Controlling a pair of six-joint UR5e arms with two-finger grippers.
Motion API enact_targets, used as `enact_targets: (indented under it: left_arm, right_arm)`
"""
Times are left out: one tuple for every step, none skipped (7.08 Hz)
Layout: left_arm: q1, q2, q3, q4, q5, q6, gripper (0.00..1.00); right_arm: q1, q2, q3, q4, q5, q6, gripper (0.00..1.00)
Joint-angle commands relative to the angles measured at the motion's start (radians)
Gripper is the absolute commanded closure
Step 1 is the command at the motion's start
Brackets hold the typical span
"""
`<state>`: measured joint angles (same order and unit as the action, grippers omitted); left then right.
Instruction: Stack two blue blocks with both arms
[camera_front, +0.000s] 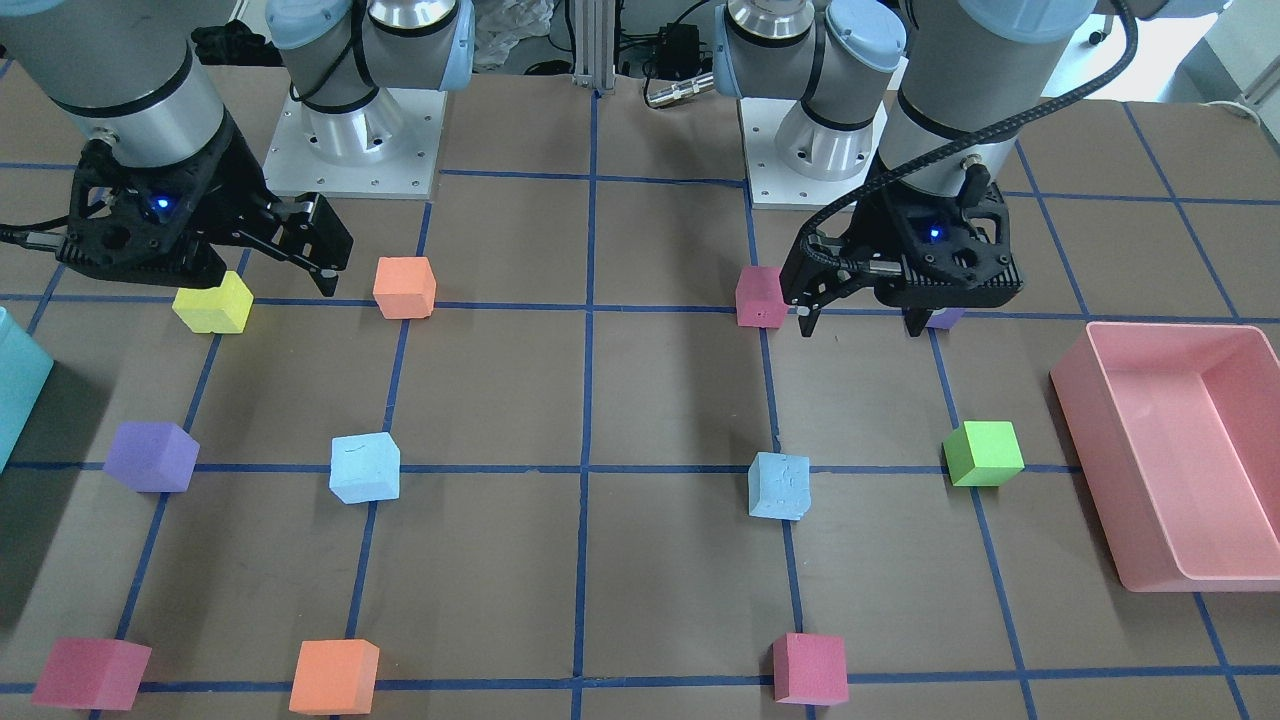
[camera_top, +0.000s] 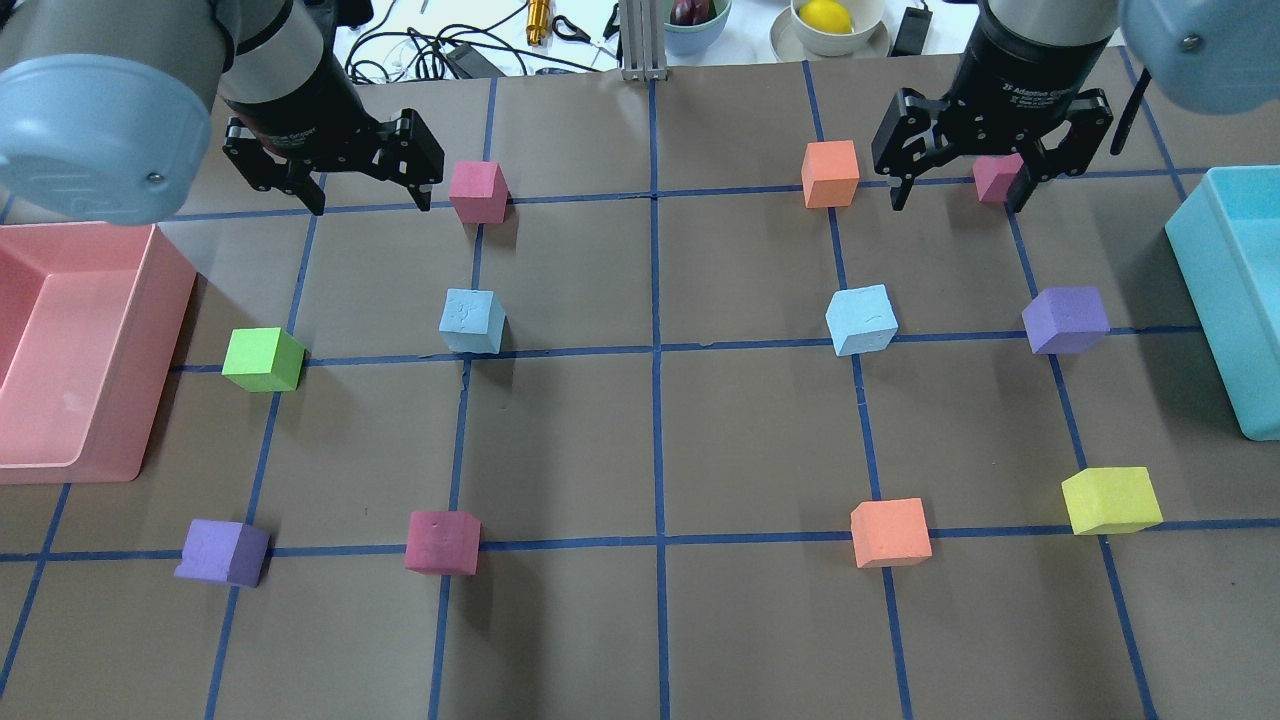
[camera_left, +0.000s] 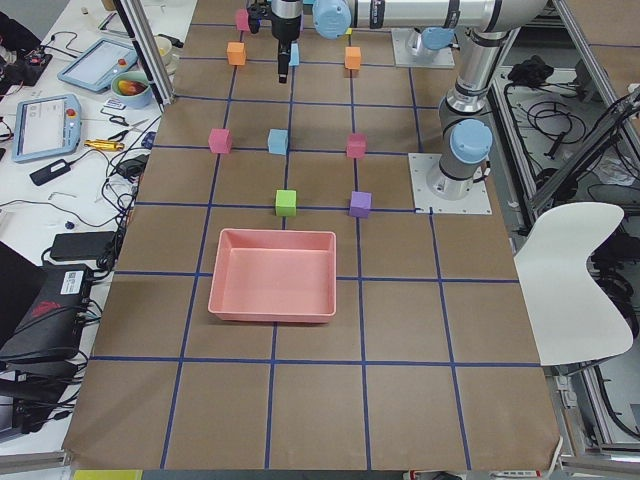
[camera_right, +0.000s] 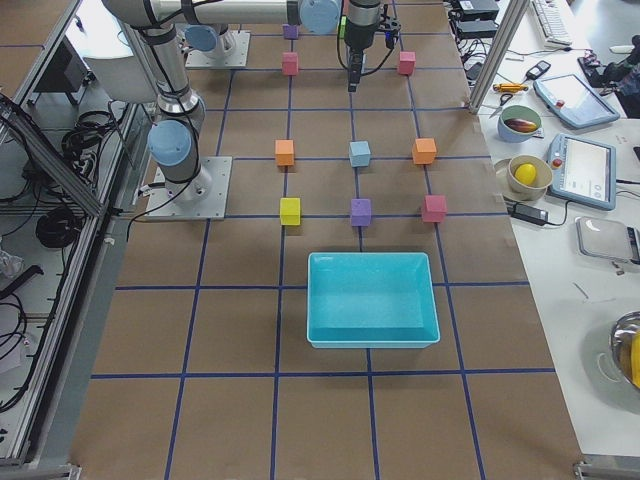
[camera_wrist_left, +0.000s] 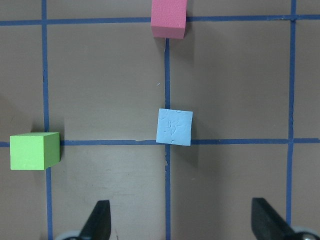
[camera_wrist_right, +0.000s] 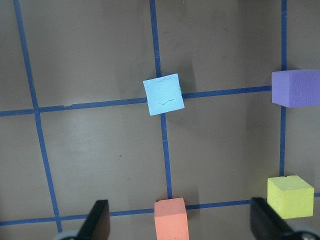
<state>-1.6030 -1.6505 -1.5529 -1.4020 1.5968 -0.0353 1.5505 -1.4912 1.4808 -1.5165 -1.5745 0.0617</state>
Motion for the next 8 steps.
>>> enact_targets:
  left_arm:
    - [-0.003, 0.000, -0.004, 0.000, 0.000, 0.000, 0.00]
    - [-0.003, 0.003, -0.009, -0.002, 0.003, 0.011, 0.00]
    - [-0.003, 0.003, -0.013, -0.002, 0.000, 0.012, 0.00]
    - [-0.005, 0.018, -0.015, -0.009, 0.006, 0.006, 0.00]
    - [-0.006, 0.032, -0.019, -0.020, 0.012, 0.002, 0.00]
    - [0.000, 0.034, -0.038, -0.018, 0.002, 0.002, 0.00]
    - [-0.003, 0.023, -0.041, -0.006, 0.003, 0.002, 0.00]
    - [-0.005, 0.011, -0.035, 0.023, 0.003, 0.000, 0.00]
  right_arm:
    - [0.000, -0.001, 0.007, -0.005, 0.001, 0.000, 0.00]
    - [0.000, -0.001, 0.007, -0.004, -0.001, 0.000, 0.00]
    - [0.000, 0.002, 0.007, -0.004, -0.001, 0.000, 0.00]
    - [-0.001, 0.003, 0.007, -0.001, -0.001, -0.002, 0.00]
    - [-0.001, 0.009, 0.009, 0.001, 0.001, -0.002, 0.00]
    - [-0.004, 0.012, 0.033, -0.014, 0.002, -0.008, 0.00]
    - [-0.012, 0.038, 0.073, -0.040, 0.005, -0.003, 0.00]
    - [-0.016, 0.077, 0.104, -0.168, 0.005, -0.009, 0.00]
